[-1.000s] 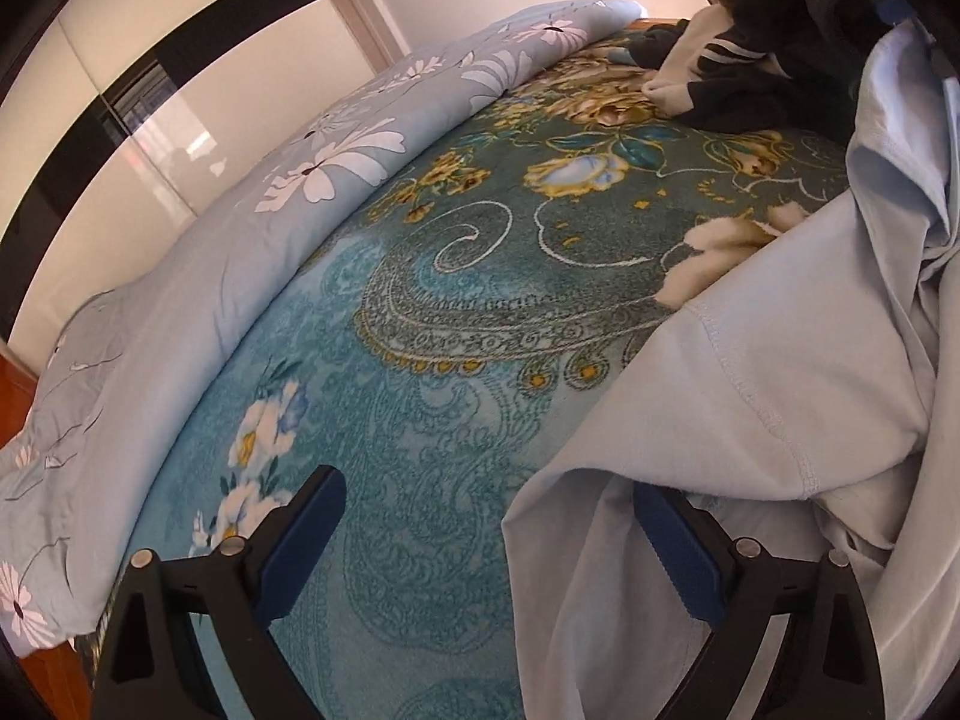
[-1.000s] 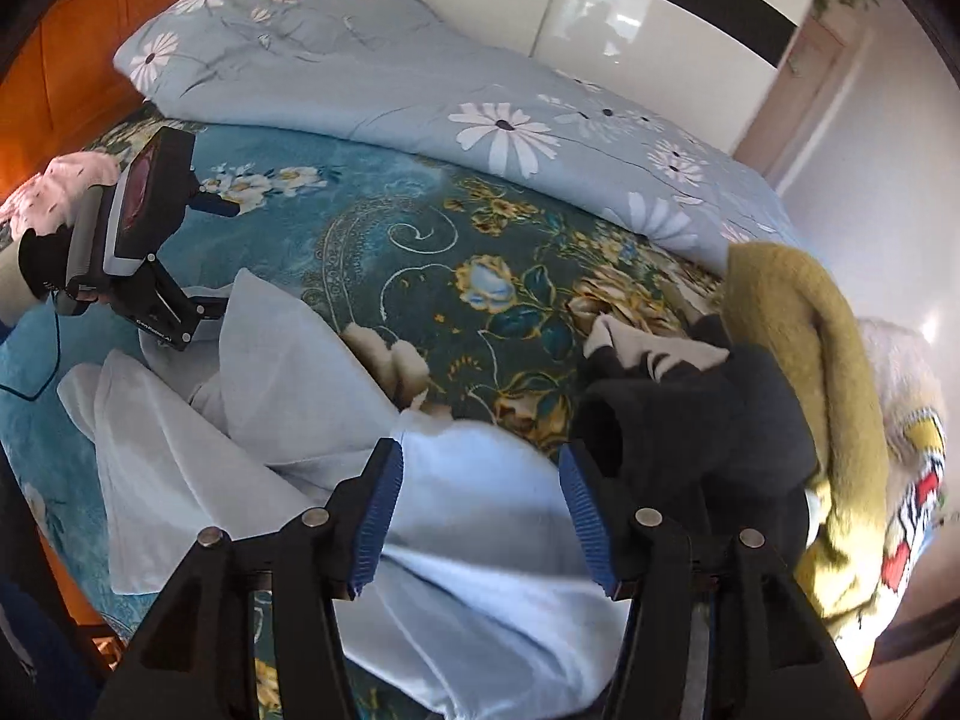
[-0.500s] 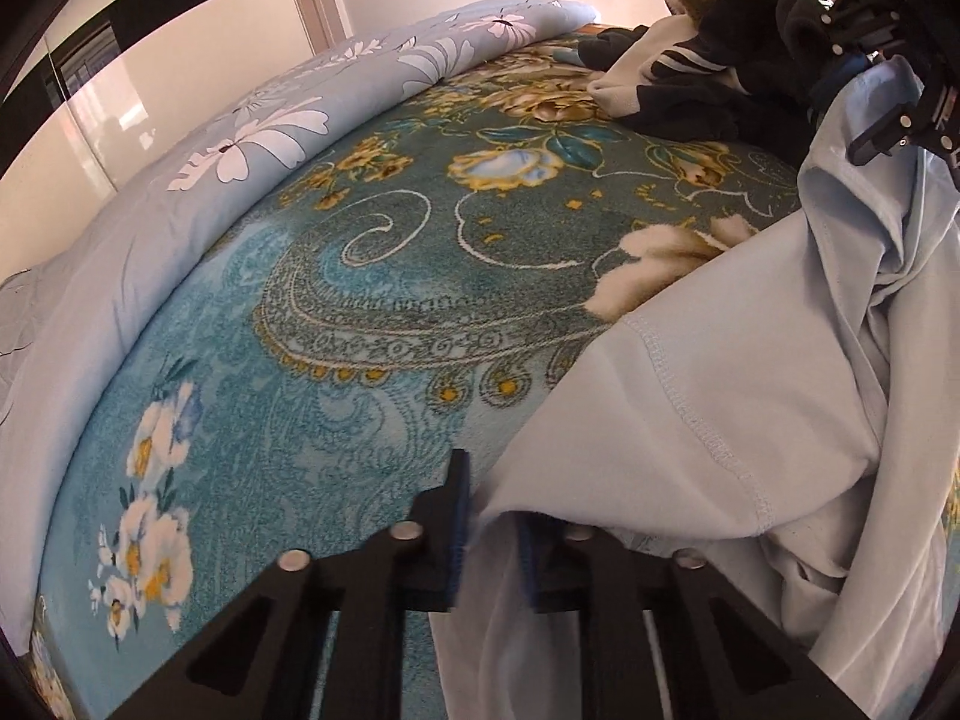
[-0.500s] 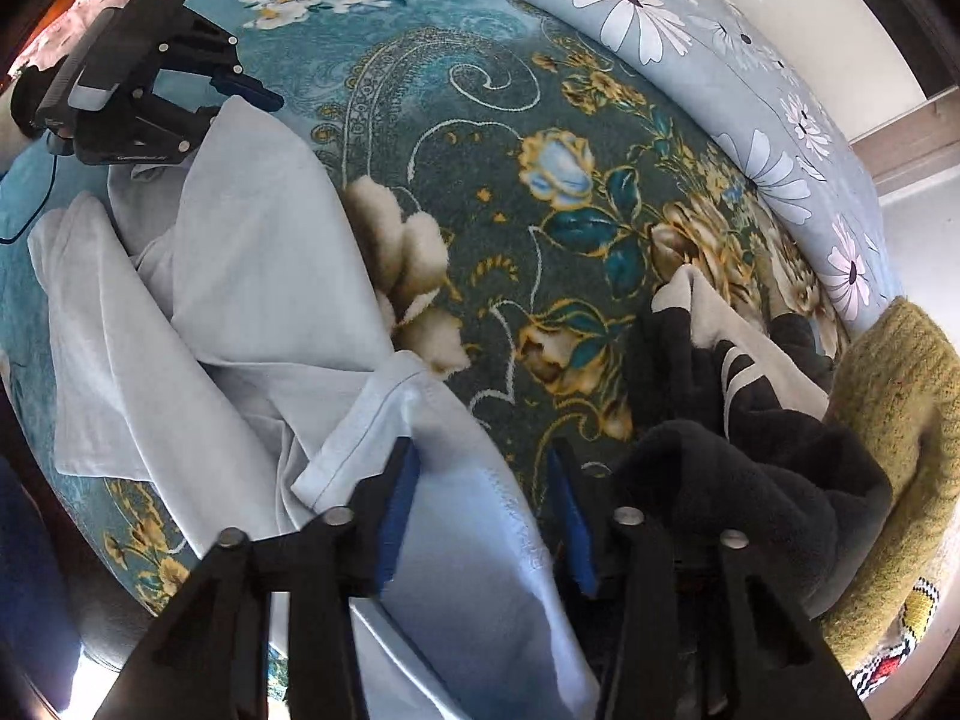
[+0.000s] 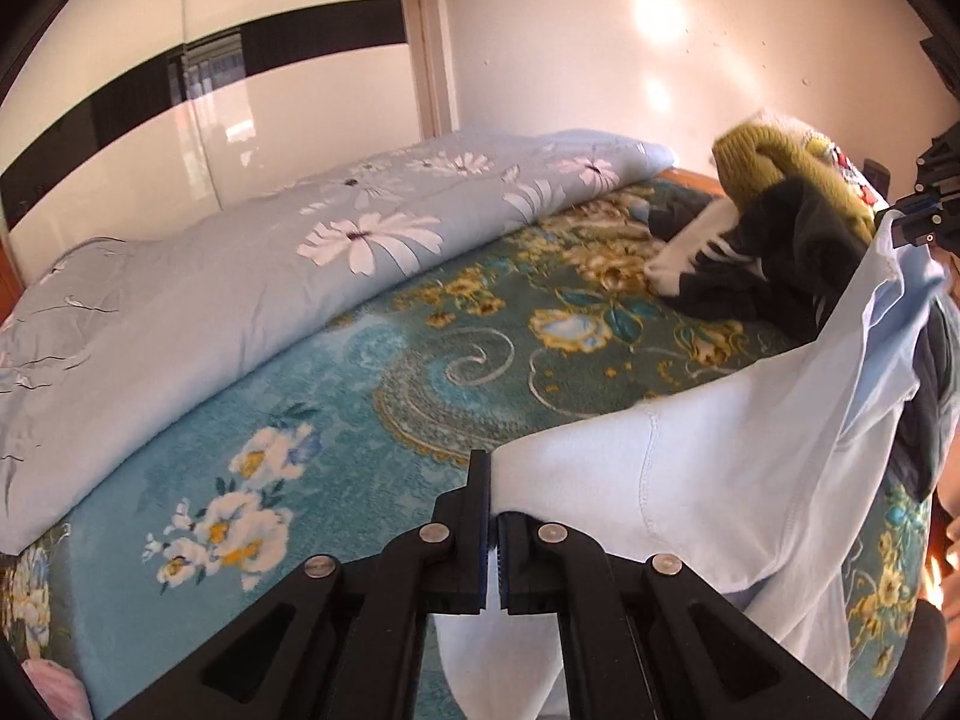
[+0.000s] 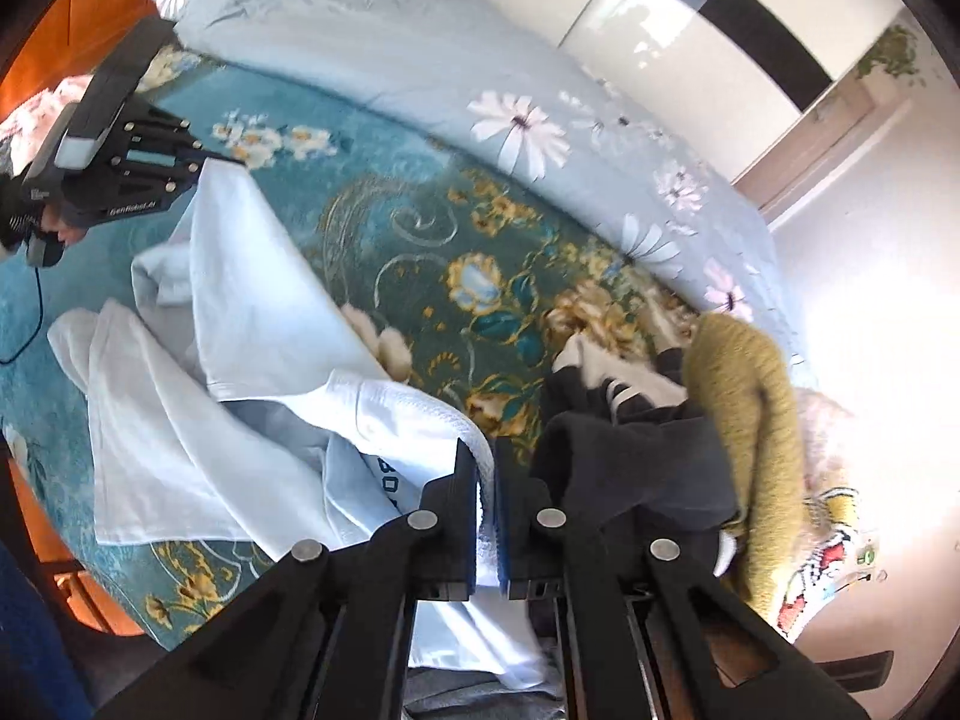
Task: Fold clothes
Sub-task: 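Lift the shirt with both grippers holding its hem edges apart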
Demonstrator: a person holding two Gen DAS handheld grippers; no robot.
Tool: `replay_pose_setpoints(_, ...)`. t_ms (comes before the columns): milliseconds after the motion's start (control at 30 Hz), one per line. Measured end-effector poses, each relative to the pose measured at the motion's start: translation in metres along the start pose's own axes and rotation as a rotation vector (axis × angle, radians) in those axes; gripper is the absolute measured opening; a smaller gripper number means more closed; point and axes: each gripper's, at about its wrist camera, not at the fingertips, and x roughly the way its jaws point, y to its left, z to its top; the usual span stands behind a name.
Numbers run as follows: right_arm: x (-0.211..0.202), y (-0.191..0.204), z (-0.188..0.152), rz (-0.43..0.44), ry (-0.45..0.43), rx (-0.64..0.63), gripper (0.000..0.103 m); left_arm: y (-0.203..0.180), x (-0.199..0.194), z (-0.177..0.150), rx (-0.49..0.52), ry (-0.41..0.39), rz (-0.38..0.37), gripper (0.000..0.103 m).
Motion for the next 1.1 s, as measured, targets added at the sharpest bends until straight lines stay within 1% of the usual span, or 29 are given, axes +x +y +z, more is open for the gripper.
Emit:
replay_pose_setpoints(67,-0.029,-0.009,0.012,-0.062,-0.076,0.064,0.004,0.012,-0.030,0.012,-0.037,-0.053,0.045,0.002)
replay_pose_setpoints(167,-0.069,-0.022,0.027,-0.128,-0.196,0.164,0.003,0.033,-0.079,0.027,-0.079,-0.124,0.121,0.002)
replay_pose_setpoints(300,-0.120,-0.029,0.043,-0.149,-0.371,0.264,0.003,0.054,-0.147,0.043,-0.092,-0.208,0.255,0.002)
replay_pose_setpoints(467,-0.171,-0.030,0.060,-0.141,-0.540,0.344,0.003,0.074,-0.234,0.057,-0.097,-0.309,0.403,0.002)
replay_pose_setpoints(567,-0.196,-0.025,0.073,-0.128,-0.602,0.356,0.003,0.080,-0.275,0.061,-0.092,-0.347,0.475,0.002)
replay_pose_setpoints(667,-0.219,-0.017,0.082,-0.120,-0.652,0.357,0.003,0.084,-0.311,0.061,-0.090,-0.379,0.531,0.002)
replay_pose_setpoints(767,-0.240,-0.009,0.085,-0.106,-0.703,0.349,0.003,0.085,-0.345,0.054,-0.093,-0.413,0.565,0.002)
replay_pose_setpoints(867,-0.259,0.002,0.078,-0.087,-0.745,0.324,0.003,0.082,-0.377,0.039,-0.094,-0.450,0.592,0.002)
replay_pose_setpoints(967,-0.276,0.018,0.065,-0.075,-0.783,0.281,0.003,0.070,-0.409,0.016,-0.089,-0.482,0.616,0.002)
replay_pose_setpoints(1100,-0.298,0.034,0.047,-0.071,-0.830,0.238,0.003,0.054,-0.444,-0.010,-0.070,-0.502,0.622,0.002)
